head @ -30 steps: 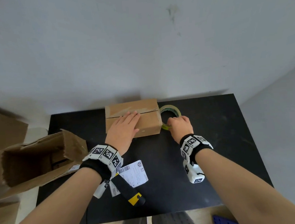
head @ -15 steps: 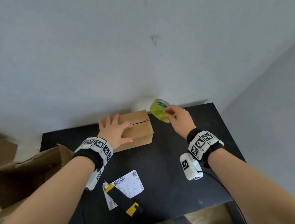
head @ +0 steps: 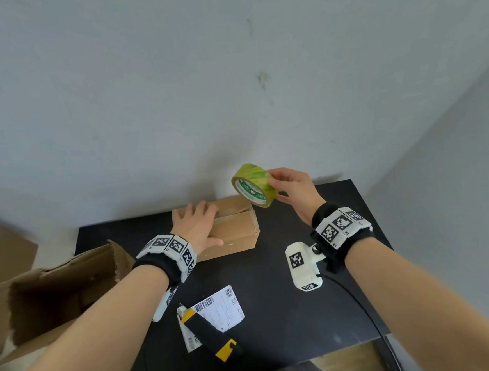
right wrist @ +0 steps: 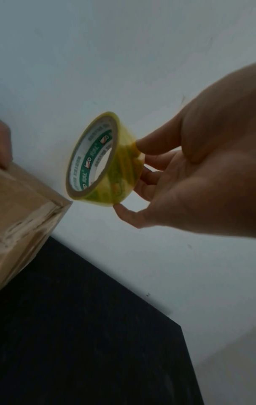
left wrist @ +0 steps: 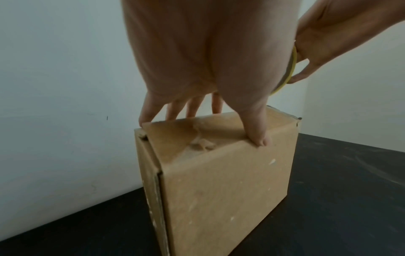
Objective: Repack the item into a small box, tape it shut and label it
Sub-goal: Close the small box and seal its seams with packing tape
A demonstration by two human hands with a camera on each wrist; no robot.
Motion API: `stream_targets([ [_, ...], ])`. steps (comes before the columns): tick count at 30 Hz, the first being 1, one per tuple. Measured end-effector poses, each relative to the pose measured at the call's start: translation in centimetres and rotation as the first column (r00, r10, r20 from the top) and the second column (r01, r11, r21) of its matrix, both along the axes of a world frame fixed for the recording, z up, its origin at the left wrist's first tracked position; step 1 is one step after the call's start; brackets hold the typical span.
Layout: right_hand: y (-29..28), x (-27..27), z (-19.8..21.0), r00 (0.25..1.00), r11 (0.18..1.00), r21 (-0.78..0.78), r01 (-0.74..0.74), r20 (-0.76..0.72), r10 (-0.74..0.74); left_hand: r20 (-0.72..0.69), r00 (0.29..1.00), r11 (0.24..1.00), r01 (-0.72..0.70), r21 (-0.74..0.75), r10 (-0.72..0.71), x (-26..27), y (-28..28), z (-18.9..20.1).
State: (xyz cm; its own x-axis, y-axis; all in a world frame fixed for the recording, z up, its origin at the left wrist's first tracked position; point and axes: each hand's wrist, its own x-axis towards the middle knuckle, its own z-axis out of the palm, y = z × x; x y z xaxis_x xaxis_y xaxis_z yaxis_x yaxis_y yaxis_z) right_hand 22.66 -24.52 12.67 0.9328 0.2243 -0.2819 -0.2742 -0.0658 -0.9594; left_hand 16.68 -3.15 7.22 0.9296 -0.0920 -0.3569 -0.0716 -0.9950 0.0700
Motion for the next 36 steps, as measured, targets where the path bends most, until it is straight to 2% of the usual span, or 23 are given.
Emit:
stream_targets([
  [5, 0.4, 0.2, 0.4, 0.999, 0.998, 0.062, -0.014, -0.045, 0.017, -0.057, 0.998, 0.999, 0.032, -0.003, -0.032, -0.3, 0.2, -0.3],
  [11, 1.7, 0.0, -0.8, 0.979, 0.990, 0.045, -0.137, -0.148, 0.142, -0.037, 0.999, 0.997, -0.031, -0.075, 0.028, -0.7, 0.5, -0.9],
  [14, 2.2, 0.0, -1.2, 0.972, 0.985, 0.029, -0.170, -0.160, 0.173, -0.036, 0.994, 0.980, -0.104, -0.169, 0.099, -0.6, 0.9, -1.0],
  [17, 2.4, 0.1, -1.3, 0.972, 0.983, 0.025, -0.183, -0.143, 0.185, -0.061, 0.981, 0.929, -0.192, -0.315, 0.183, -0.5, 1.0, -0.6],
  [21, 2.5, -0.1, -1.5, 0.971, 0.977, 0.020, -0.211, -0.114, 0.212, -0.111, 0.964, 0.817, -0.263, -0.513, 0.241, -0.2, 0.2, -0.4],
  [25, 2.0, -0.2, -1.5, 0.968, 0.974, 0.075, -0.214, -0.117, 0.221, 0.009, 0.932, 0.684, -0.259, -0.682, 0.361, -0.8, -1.6, -0.5],
  [27, 1.7, -0.2, -1.6, 0.967, 0.972, 0.097, -0.213, -0.122, 0.224, 0.025, 0.905, 0.595, -0.258, -0.761, 0.425, -1.1, -2.4, -0.5],
  [29, 1.6, -0.4, -1.8, 0.967, 0.973, 0.107, -0.202, -0.136, 0.216, 0.029, 0.890, 0.544, -0.252, -0.800, 0.454, -1.0, -2.9, -0.8],
  [31, 1.7, -0.6, -2.1, 0.970, 0.979, 0.116, -0.168, -0.160, 0.185, -0.010, 0.872, 0.482, -0.280, -0.830, 0.489, -0.7, -3.0, -1.0],
  [34, 2.1, -1.2, -2.3, 0.967, 0.987, 0.108, -0.118, -0.213, 0.139, -0.162, 0.821, 0.311, -0.380, -0.871, 0.548, -0.2, -3.0, -0.4],
  [36, 2.4, -1.7, -2.5, 0.966, 0.989, 0.027, -0.144, -0.213, 0.146, -0.252, 0.810, 0.218, -0.417, -0.882, 0.529, -0.2, -2.7, -0.1],
])
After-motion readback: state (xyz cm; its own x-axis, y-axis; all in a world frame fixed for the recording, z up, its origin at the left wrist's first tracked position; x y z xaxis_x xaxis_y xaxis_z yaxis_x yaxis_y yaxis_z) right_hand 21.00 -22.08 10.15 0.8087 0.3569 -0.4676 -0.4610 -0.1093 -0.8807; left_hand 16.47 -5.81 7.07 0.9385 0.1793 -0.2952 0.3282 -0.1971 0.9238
